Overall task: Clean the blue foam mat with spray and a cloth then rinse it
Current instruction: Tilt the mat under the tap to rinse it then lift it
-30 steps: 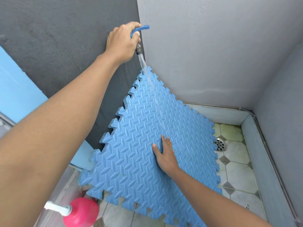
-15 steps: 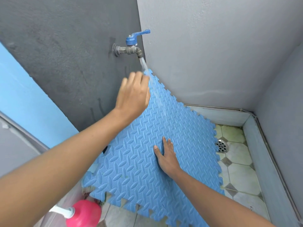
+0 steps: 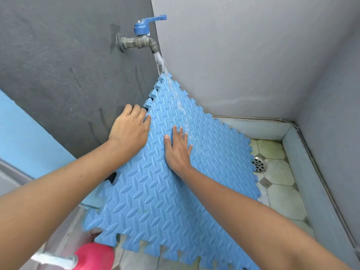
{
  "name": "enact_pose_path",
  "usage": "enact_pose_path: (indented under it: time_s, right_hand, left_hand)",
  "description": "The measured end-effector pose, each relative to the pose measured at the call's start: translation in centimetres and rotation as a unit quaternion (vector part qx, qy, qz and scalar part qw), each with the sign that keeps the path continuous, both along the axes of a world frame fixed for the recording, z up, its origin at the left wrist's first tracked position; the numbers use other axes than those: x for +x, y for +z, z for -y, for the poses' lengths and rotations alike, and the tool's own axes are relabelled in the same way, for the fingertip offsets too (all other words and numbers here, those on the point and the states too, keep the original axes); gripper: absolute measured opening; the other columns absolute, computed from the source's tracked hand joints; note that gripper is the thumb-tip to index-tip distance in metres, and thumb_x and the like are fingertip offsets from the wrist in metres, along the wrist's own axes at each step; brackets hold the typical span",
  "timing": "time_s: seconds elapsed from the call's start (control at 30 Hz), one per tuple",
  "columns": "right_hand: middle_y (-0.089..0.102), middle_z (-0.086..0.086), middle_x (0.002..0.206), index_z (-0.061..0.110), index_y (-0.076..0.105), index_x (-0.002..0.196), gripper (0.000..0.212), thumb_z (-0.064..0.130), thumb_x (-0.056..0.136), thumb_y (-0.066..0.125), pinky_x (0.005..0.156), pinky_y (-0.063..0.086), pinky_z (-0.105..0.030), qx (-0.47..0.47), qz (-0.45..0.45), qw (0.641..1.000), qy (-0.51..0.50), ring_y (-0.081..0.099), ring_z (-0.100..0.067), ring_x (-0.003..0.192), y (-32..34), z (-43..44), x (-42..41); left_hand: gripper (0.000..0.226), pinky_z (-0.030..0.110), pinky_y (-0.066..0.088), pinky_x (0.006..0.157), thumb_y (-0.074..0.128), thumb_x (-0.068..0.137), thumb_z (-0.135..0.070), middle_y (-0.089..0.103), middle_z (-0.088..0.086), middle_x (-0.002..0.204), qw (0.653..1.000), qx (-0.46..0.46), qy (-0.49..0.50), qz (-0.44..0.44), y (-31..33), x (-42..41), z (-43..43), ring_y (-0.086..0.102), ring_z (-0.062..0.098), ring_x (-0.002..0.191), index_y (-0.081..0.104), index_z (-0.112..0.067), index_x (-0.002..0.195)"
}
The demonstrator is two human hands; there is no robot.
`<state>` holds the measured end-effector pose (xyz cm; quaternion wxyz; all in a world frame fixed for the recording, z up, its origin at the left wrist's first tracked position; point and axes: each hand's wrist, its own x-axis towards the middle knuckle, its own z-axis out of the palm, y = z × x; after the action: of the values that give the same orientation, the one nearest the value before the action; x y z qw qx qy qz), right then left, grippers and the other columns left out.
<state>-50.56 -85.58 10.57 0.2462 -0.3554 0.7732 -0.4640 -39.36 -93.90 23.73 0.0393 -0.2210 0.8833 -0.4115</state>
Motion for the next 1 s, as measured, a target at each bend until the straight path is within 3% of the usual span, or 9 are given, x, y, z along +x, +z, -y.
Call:
enact_pose_path:
  time_s: [0.1,0.4,0.57,0.67,0.77,0.9,1.0]
  right_hand:
    - [0.0,0.007,0.173,0.031,0.01,0.165,0.058,0.039,0.11,0.028,0.125,-0.013,-0.054,-0.065,-0.036,0.996,0.051,-0.009,-0.009,0.158,0.2,2.1,-0.3]
    - [0.003,0.014,0.172,0.044,0.013,0.161,0.062,0.061,0.104,0.026,0.124,-0.01,-0.058,-0.064,-0.063,0.995,0.045,-0.005,-0.008,0.158,2.8,8.7,-6.2]
    - [0.016,0.013,0.171,0.049,0.026,0.157,0.062,0.07,0.099,0.024,0.126,-0.002,-0.057,-0.088,-0.078,0.991,0.064,0.006,-0.008,0.158,3.4,11.8,-10.0]
    - [0.012,0.007,0.173,0.045,0.02,0.161,0.064,0.069,0.101,0.024,0.124,-0.004,-0.06,0.047,-0.04,0.998,-0.019,0.004,-0.015,0.159,-2.2,8.5,-12.4]
    - [0.013,-0.001,0.173,0.035,0.019,0.163,0.065,0.063,0.104,0.022,0.123,0.0,-0.061,0.164,-0.024,0.982,-0.09,0.007,-0.021,0.159,-8.6,1.9,-13.7]
    - [0.009,-0.002,0.173,0.03,0.019,0.164,0.068,0.062,0.104,0.026,0.124,-0.005,-0.06,0.14,-0.015,0.986,-0.093,0.002,-0.021,0.16,-8.9,-1.2,-11.0]
    - [0.002,0.0,0.174,0.032,0.012,0.164,0.068,0.06,0.105,0.03,0.124,-0.008,-0.059,0.05,-0.05,0.997,-0.01,-0.006,-0.018,0.159,-5.2,-1.5,-4.3]
  left_hand:
    - [0.043,0.042,0.028,0.101,0.02,0.104,-0.03,0.051,0.009,0.128,1.0,-0.009,0.001,-0.006,-0.4,0.0,0.0,0.045,0.029,0.116,0.049,-0.011,0.132]
    - [0.045,0.044,0.023,0.102,0.017,0.104,-0.024,0.051,0.009,0.128,0.999,-0.039,-0.003,-0.011,-1.0,0.0,0.0,0.045,0.029,0.115,0.048,-0.01,0.133]
    - [0.044,0.043,0.024,0.1,0.019,0.104,-0.026,0.054,0.006,0.122,0.999,-0.052,-0.006,0.005,-1.0,0.0,0.1,0.046,0.028,0.111,0.05,-0.013,0.132]
    - [0.044,0.045,0.02,0.101,0.021,0.104,-0.029,0.055,0.003,0.119,0.998,-0.058,0.001,0.017,-1.2,0.2,0.1,0.044,0.029,0.112,0.05,-0.015,0.134]
    - [0.043,0.049,0.02,0.104,0.02,0.105,-0.028,0.055,0.003,0.115,0.998,-0.058,0.008,0.03,-1.5,0.0,-0.1,0.044,0.029,0.112,0.052,-0.014,0.13]
    - [0.04,0.05,0.025,0.103,0.023,0.104,-0.028,0.055,0.002,0.111,0.997,-0.067,0.006,0.042,-1.6,-0.2,-0.2,0.046,0.028,0.107,0.054,-0.014,0.124]
    - [0.04,0.051,0.022,0.103,0.024,0.104,-0.027,0.055,0.003,0.109,0.997,-0.064,0.01,0.044,-1.5,-0.2,-0.2,0.046,0.028,0.108,0.055,-0.014,0.125]
